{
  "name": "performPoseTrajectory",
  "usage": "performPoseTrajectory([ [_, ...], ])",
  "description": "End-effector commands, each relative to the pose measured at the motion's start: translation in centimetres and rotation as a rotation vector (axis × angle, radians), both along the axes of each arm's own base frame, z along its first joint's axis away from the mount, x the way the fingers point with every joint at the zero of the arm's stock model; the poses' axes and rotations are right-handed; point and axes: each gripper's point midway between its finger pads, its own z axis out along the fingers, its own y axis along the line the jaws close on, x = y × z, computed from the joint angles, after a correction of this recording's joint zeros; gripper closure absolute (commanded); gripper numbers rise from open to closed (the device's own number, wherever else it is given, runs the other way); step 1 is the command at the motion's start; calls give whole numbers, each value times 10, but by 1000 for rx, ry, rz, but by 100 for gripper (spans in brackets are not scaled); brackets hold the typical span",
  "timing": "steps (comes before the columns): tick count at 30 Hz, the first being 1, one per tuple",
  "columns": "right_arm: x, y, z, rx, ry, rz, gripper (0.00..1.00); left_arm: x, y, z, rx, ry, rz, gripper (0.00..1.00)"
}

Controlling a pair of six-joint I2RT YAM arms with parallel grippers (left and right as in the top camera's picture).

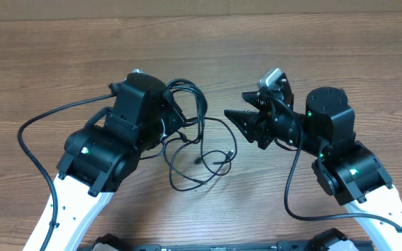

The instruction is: Untangle cables

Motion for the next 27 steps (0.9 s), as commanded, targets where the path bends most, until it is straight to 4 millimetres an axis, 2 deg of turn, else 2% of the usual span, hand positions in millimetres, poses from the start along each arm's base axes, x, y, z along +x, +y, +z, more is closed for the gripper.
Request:
performPoseTrajectory([
  [1,0,-3,14,19,-20,-18,44,-2,-19,13,-51,-39,-111,96],
  [9,-1,-3,10,20,5,-23,41,-1,-27,20,-92,-61,-140,96],
  [18,-2,-3,7,16,19,-16,43,5,-42,38,-157,-130,-194,96],
  [27,-6,1,9,28,22,14,44,3,-45,40,-172,-128,-217,96],
])
